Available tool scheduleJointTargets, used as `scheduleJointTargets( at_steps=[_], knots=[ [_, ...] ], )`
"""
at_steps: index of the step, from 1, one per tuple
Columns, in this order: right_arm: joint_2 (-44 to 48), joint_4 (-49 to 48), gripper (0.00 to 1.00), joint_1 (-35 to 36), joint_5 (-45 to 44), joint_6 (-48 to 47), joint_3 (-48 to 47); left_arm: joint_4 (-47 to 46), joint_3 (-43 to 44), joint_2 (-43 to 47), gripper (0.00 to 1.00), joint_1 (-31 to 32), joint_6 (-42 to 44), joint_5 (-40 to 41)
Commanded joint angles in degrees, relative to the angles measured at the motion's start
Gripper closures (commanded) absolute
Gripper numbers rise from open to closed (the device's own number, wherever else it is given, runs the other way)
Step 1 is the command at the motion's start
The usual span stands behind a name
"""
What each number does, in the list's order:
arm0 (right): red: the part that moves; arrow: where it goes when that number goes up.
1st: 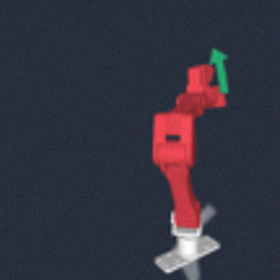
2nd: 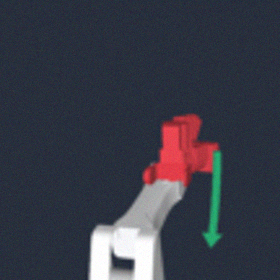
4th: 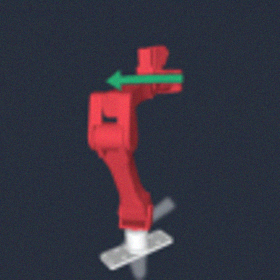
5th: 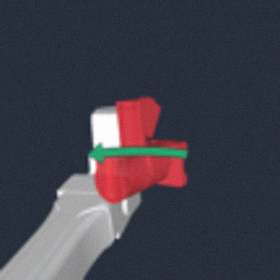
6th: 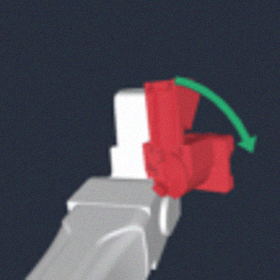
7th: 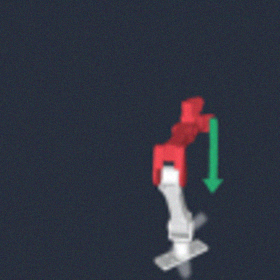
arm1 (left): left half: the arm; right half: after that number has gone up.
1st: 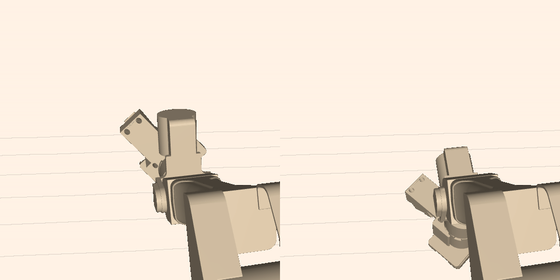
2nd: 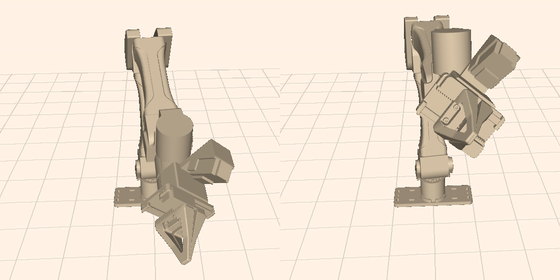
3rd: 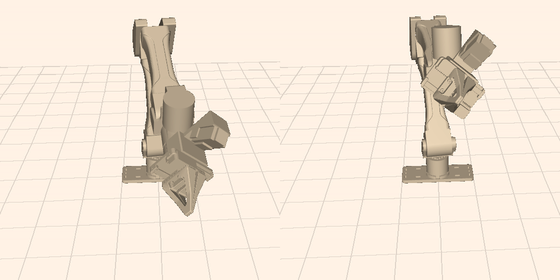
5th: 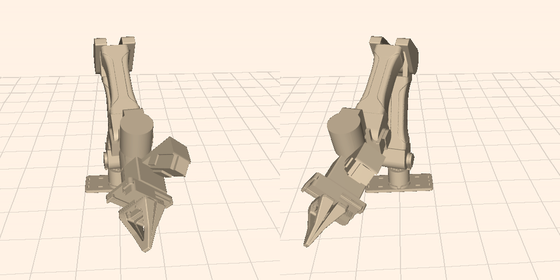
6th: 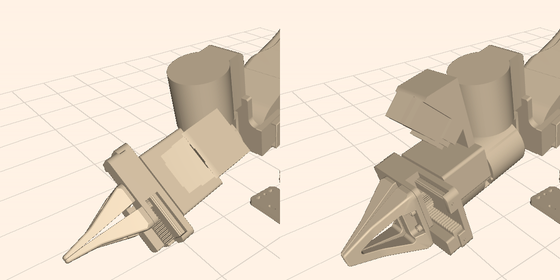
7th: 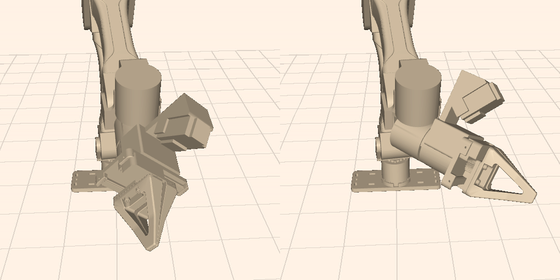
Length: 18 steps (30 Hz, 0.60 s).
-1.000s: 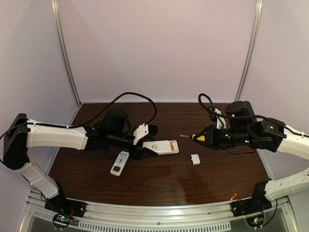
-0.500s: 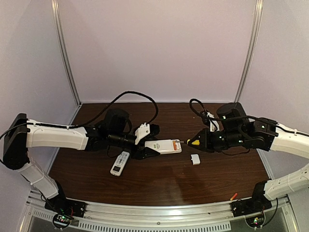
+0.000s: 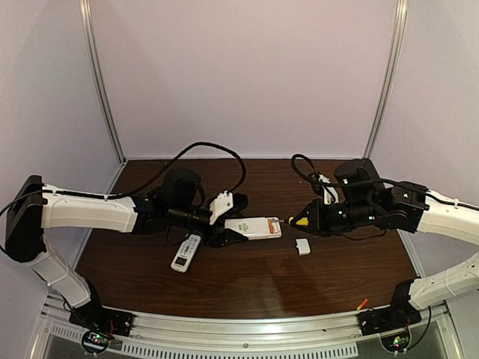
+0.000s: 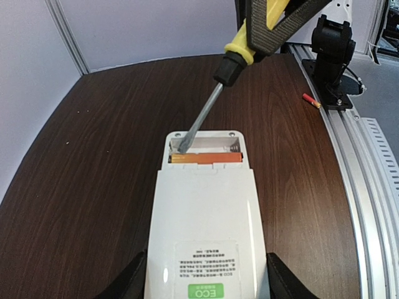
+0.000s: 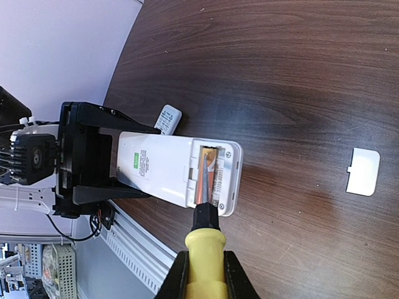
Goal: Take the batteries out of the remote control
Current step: Remove the battery from the remote control without the battery cover.
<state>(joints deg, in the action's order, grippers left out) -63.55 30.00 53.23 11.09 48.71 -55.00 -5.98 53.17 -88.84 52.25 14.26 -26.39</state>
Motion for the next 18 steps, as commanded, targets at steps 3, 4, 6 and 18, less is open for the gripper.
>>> scheduleJointTargets(
  at_steps=[3, 4, 6, 18],
  knots=[
    [-0.31, 2.66, 1.00, -0.49, -1.53, -0.79, -0.98, -4.65, 0.93, -0.02, 1.00, 0.29, 0.74, -1.28],
    [-0.34, 2.68, 1.00, -0.50, -1.56, -0.81, -0.98, -4.70, 0.89, 0.01, 1.00, 0.31, 0.93, -1.36],
    [-0.51, 2.97, 1.00, -0.56, -1.60, -0.76, -0.98, -4.74, 0.89, 0.04, 1.00, 0.29, 1.11, -1.39],
    [-0.66, -0.23, 1.00, -0.93, 1.43, -1.99, -0.35, -4.82, 0.71, -0.11, 1.00, 0.31, 2.70, -3.40]
  ],
)
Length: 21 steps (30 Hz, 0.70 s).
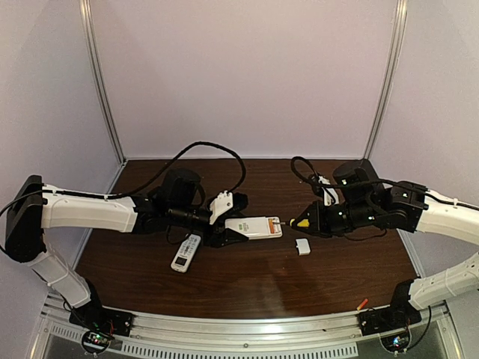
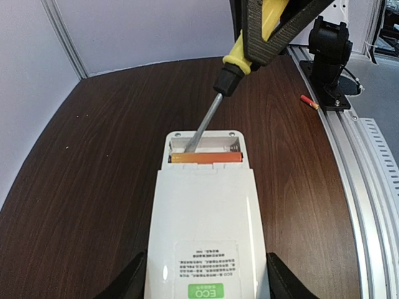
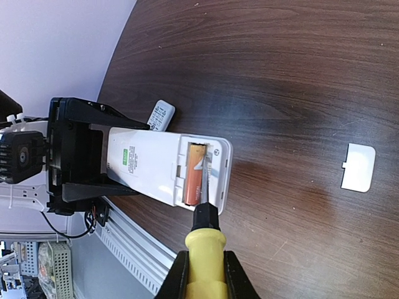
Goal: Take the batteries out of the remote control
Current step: Remove the battery from the remote control without the battery cover.
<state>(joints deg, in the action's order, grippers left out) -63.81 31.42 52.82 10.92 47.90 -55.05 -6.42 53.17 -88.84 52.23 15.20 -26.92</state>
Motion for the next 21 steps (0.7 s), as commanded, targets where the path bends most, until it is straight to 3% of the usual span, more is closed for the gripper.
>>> scheduleJointTargets(
  at_steps=[1, 21],
  knots=[
    [-0.40, -2.25, 1.00, -0.60, 2.25, -1.22, -0.14, -4.32, 0.67, -0.10, 1.00, 0.29, 1.95, -3.00],
    [1.80, -11.82, 1.00, -2.53, 11.25, -2.52, 4.16, -3.79, -0.32, 1.16, 1.00, 0.33, 5.29, -6.07]
  ],
)
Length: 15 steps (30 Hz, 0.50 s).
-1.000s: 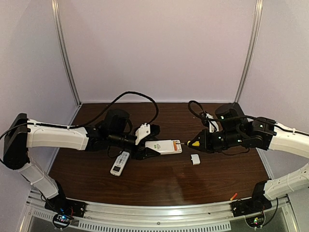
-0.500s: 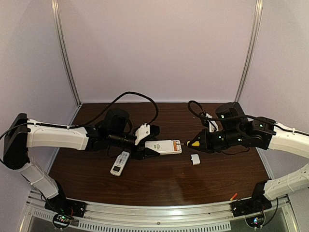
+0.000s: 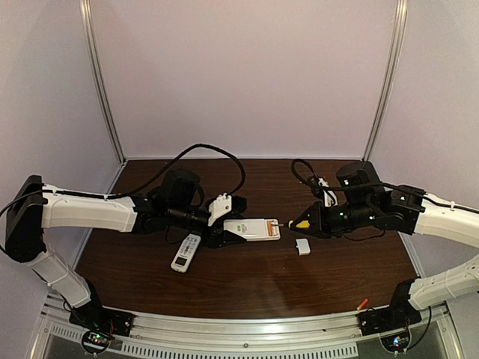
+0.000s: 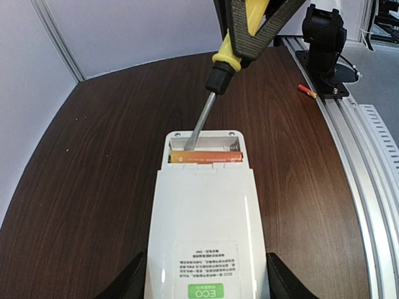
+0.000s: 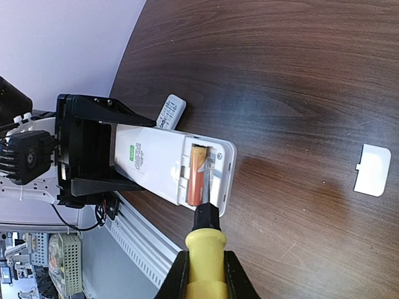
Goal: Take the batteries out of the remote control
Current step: Remove the battery from the remote control without the battery cover.
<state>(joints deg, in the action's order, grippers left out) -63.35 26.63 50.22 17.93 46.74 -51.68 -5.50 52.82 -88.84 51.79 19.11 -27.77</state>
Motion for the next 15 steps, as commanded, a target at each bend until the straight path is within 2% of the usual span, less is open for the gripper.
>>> scheduleJointTargets(
  at_steps=[1, 15],
  knots=[
    [1.49, -7.36, 1.00, 0.03, 4.49, -1.53, 1.06, -4.81, -0.11, 1.33, 1.00, 0.76, 1.39, -5.60],
    [2.62, -8.72, 1.00, -0.63, 6.92, -2.64, 3.83, -4.64, -1.05, 2.44, 1.00, 0.72, 1.32, -7.00]
  ],
)
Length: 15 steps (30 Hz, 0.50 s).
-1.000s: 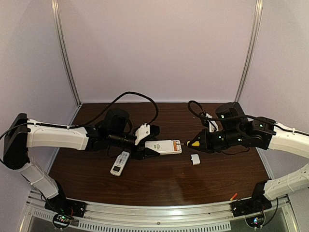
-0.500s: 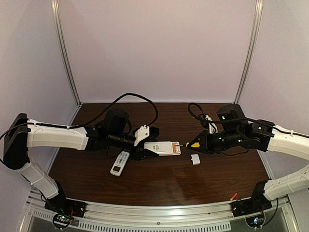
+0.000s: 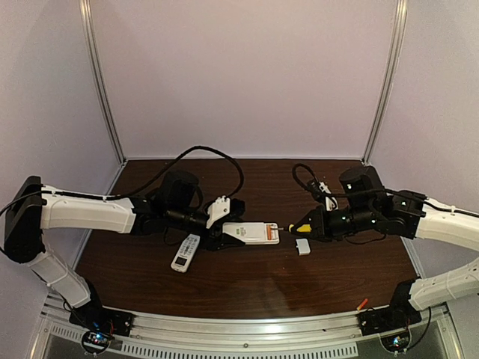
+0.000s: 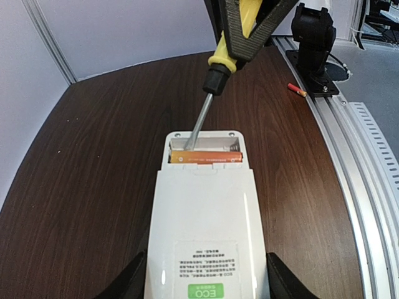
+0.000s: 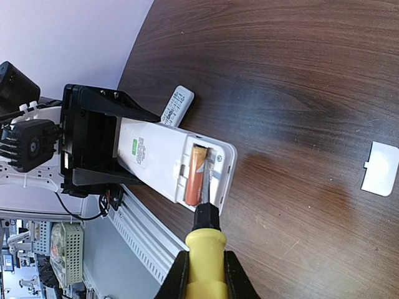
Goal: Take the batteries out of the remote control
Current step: Remove the battery from the remote control without the battery cover.
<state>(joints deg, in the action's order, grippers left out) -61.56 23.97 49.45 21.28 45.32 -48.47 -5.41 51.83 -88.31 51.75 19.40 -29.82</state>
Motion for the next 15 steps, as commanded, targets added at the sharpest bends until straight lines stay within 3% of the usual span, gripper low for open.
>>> scheduleJointTargets(
  at_steps=[1, 15],
  knots=[
    [0.87, -5.99, 1.00, 0.08, 3.58, -1.31, 0.80, -4.77, -0.07, 1.95, 1.00, 0.81, 1.00, -5.07],
    [2.66, -8.10, 1.00, -0.12, 5.02, -3.74, 2.97, -6.12, -0.56, 1.76, 1.00, 0.80, -0.79, -6.36]
  ],
)
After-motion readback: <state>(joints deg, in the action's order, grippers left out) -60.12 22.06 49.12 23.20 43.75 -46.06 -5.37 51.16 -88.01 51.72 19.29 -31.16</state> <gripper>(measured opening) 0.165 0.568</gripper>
